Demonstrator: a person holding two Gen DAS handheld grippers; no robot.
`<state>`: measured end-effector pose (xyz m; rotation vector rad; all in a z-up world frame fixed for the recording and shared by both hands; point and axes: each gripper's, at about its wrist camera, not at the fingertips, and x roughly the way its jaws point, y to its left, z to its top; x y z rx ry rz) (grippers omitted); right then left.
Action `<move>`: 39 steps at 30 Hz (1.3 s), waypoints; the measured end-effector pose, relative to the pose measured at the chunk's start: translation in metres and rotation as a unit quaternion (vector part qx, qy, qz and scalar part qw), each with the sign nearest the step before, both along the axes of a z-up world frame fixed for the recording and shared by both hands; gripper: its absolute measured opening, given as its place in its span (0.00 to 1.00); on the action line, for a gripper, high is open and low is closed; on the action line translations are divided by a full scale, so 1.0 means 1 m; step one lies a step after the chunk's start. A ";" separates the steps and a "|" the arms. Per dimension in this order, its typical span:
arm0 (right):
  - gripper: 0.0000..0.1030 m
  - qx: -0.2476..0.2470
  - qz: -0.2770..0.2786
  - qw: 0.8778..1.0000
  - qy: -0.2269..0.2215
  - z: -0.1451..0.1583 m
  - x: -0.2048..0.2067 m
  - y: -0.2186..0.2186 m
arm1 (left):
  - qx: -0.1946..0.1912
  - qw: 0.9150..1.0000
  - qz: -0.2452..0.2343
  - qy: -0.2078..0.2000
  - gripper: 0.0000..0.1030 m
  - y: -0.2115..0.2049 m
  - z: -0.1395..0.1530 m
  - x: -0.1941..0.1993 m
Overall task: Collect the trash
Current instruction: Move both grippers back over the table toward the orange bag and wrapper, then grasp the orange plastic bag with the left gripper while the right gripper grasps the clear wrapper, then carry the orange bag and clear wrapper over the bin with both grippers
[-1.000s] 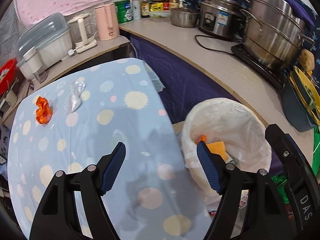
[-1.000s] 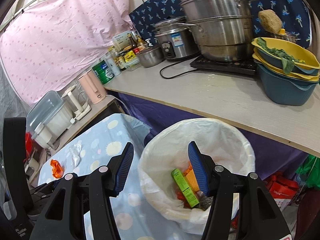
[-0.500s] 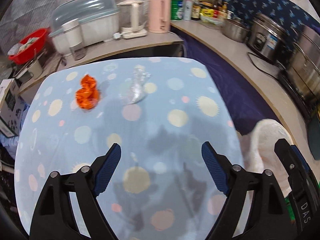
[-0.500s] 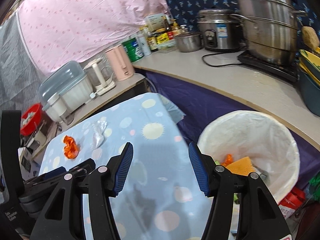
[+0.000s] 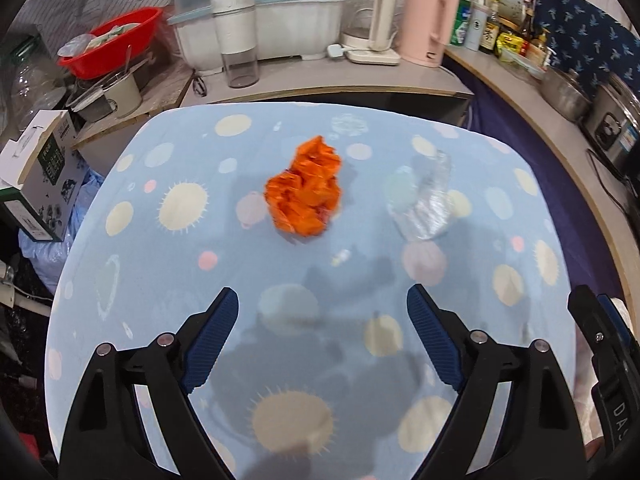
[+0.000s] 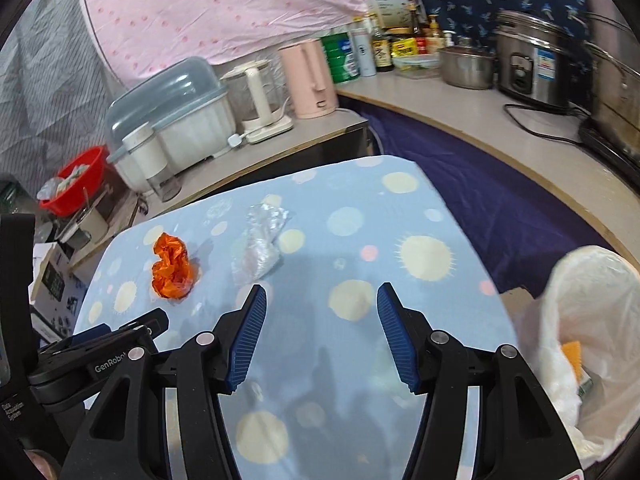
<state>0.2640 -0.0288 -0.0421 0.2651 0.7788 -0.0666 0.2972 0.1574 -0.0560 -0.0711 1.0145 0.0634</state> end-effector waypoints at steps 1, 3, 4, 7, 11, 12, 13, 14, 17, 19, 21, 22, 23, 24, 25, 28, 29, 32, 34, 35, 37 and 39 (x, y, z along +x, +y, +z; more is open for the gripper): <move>0.55 0.001 0.005 1.000 0.003 -0.004 0.009 0.005 | 0.001 1.000 0.002 0.002 0.80 0.004 -0.003 0.006; 0.55 0.002 0.012 1.000 0.010 -0.011 0.025 0.014 | 0.001 1.000 0.005 0.005 0.80 0.011 -0.007 0.018; 0.55 0.002 0.016 1.000 0.013 -0.015 0.033 0.018 | -0.001 1.000 0.006 0.006 0.80 0.014 -0.010 0.024; 0.55 0.003 0.028 0.999 0.023 -0.028 0.058 0.029 | -0.001 1.000 0.013 0.008 0.85 0.022 -0.018 0.042; 0.55 0.001 0.038 0.999 0.033 -0.044 0.085 0.038 | -0.004 1.000 0.017 0.017 0.86 0.029 -0.031 0.065; 0.55 0.001 0.040 0.999 0.036 -0.049 0.092 0.040 | -0.004 1.000 0.018 0.019 0.86 0.030 -0.034 0.070; 0.55 0.002 0.041 0.998 0.039 -0.052 0.097 0.043 | -0.004 1.000 0.019 0.021 0.86 0.030 -0.037 0.075; 0.55 0.003 0.042 0.998 0.042 -0.055 0.103 0.044 | -0.005 1.000 0.019 0.024 0.86 0.031 -0.041 0.080; 0.55 0.006 0.043 0.998 0.046 -0.063 0.115 0.046 | -0.015 0.999 0.019 0.034 0.86 0.032 -0.051 0.091; 0.55 0.006 0.045 0.998 0.049 -0.067 0.121 0.047 | -0.022 0.999 0.020 0.040 0.85 0.032 -0.057 0.097; 0.55 0.003 0.046 0.998 0.051 -0.071 0.126 0.047 | -0.023 0.999 0.020 0.043 0.85 0.031 -0.063 0.101; 0.55 0.002 0.046 0.998 0.051 -0.073 0.128 0.048 | -0.023 0.999 0.021 0.043 0.85 0.031 -0.065 0.102; 0.55 0.002 0.049 0.997 0.053 -0.074 0.130 0.048 | -0.025 0.998 0.022 0.044 0.85 0.031 -0.067 0.104; 0.54 0.001 0.050 0.997 0.054 -0.076 0.132 0.048 | -0.028 0.998 0.022 0.045 0.85 0.032 -0.069 0.105; 0.52 -0.002 0.051 0.997 0.055 -0.077 0.133 0.050 | -0.029 0.998 0.024 0.045 0.83 0.032 -0.070 0.106; 0.41 -0.008 0.060 0.996 0.062 -0.083 0.138 0.053 | -0.022 0.999 0.023 0.039 0.69 0.031 -0.069 0.106; 0.38 -0.008 0.063 0.996 0.065 -0.085 0.139 0.054 | -0.022 0.999 0.021 0.038 0.62 0.030 -0.068 0.106; 0.27 -0.009 0.066 0.995 0.070 -0.091 0.139 0.055 | -0.031 0.999 0.020 0.038 0.48 0.032 -0.065 0.105; 0.21 -0.005 0.064 0.996 0.068 -0.091 0.135 0.053 | -0.031 0.999 0.019 0.037 0.43 0.032 -0.063 0.104; 0.20 -0.001 0.063 0.996 0.069 -0.090 0.133 0.052 | -0.033 0.999 0.018 0.038 0.42 0.032 -0.063 0.103; 0.17 0.002 0.060 0.996 0.069 -0.088 0.127 0.049 | -0.035 0.999 0.018 0.037 0.41 0.032 -0.061 0.099; 0.17 0.001 0.058 0.996 0.068 -0.085 0.120 0.047 | -0.029 0.999 0.014 0.033 0.41 0.030 -0.057 0.094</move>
